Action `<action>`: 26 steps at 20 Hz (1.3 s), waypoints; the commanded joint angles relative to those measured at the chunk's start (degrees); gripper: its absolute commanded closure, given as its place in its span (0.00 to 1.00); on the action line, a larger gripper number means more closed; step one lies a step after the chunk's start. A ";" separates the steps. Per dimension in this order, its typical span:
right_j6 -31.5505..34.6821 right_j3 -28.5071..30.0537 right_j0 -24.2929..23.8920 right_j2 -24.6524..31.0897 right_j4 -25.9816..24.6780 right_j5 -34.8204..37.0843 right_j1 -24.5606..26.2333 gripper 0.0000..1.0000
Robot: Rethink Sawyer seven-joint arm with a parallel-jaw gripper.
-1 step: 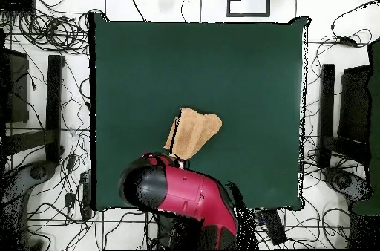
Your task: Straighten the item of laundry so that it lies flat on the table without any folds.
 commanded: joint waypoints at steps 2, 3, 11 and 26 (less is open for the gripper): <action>16.09 2.68 -1.42 7.42 6.15 -11.28 5.67 0.00; 15.80 2.76 -1.79 7.93 6.22 -11.83 5.99 0.00; 12.83 3.09 -5.63 11.45 5.73 -15.06 8.53 0.00; 16.99 3.70 -3.28 12.57 7.75 -17.04 8.07 0.00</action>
